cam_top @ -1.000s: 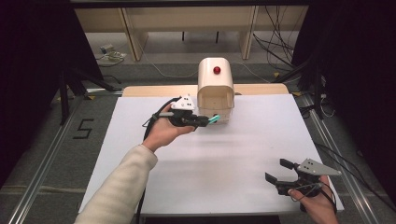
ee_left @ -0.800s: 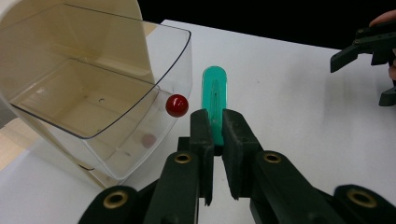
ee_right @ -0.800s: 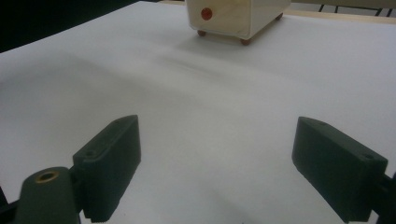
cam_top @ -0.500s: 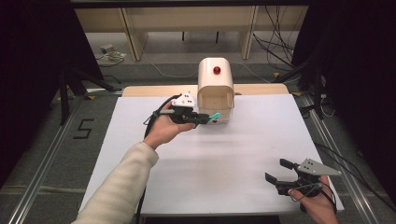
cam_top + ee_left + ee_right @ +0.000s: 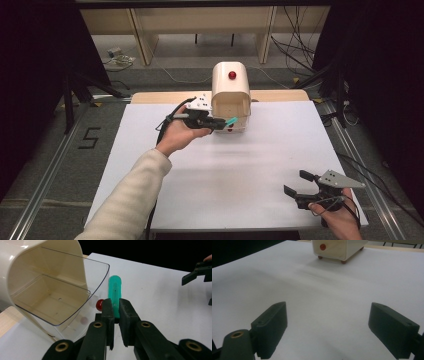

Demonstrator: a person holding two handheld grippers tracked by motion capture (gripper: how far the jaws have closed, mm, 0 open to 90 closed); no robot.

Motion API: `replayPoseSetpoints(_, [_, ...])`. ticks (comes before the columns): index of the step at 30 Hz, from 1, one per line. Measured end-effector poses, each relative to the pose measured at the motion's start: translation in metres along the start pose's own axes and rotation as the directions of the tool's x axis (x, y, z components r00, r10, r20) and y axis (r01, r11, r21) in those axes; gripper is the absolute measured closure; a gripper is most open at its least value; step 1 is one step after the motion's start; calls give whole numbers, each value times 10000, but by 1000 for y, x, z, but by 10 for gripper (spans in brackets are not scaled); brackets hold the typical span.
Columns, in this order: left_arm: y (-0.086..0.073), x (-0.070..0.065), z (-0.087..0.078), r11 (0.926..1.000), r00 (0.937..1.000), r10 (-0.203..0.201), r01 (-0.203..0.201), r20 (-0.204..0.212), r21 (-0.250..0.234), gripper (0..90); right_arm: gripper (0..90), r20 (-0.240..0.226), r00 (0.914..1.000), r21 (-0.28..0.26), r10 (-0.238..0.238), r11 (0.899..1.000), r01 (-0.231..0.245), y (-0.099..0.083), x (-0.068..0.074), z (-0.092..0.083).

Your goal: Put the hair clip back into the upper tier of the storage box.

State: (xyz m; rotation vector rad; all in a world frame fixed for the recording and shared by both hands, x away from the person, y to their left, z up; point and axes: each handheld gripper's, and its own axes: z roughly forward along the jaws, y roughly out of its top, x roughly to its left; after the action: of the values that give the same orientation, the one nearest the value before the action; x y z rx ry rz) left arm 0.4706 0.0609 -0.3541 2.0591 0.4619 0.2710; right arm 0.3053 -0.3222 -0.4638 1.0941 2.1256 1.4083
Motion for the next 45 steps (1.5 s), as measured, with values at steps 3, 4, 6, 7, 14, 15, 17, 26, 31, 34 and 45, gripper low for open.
replayPoseSetpoints(3, [2,1,0,10000,10000,-26,26,8,38,828,163,1,10000,8,7,10000,-7,0,0,0])
replayPoseSetpoints(4, [2,1,1,10000,10000,-25,25,-12,0,827,163,3,10000,10,12,10000,-12,0,0,0])
replayPoseSetpoints(6, [4,1,0,10000,10000,-20,20,-38,12,828,163,3,10000,6,9,10000,-9,0,0,0])
replayPoseSetpoints(7, [5,2,0,10000,10000,-9,9,-59,-14,827,163,-3,10000,15,32,10000,-32,0,0,0])
replayPoseSetpoints(14, [10,4,1,10000,9999,-26,26,-133,32,827,162,-5,10000,17,35,10000,-35,0,0,0])
replayPoseSetpoints(15, [10,5,1,10000,9999,-30,30,-144,14,827,163,1,10000,16,46,10000,-46,0,0,0])
replayPoseSetpoints(17, [11,5,1,10000,9999,-16,17,-157,35,827,163,0,10000,7,31,10000,-31,0,0,0])
replayPoseSetpoints(26, [17,8,1,9999,9999,51,-49,-158,107,827,163,14,10000,35,76,10000,-76,0,0,0])
replayPoseSetpoints(31, [20,9,3,10000,9997,31,-29,-236,80,827,162,8,10000,17,50,10000,-50,0,0,0])
replayPoseSetpoints(34, [22,11,3,9999,9996,70,-66,-290,123,827,163,11,10000,12,39,10000,-39,0,0,0])
replayPoseSetpoints(45, [27,17,7,9998,9991,16,-7,-429,216,827,163,40,10000,38,59,10000,-59,-1,0,-1])
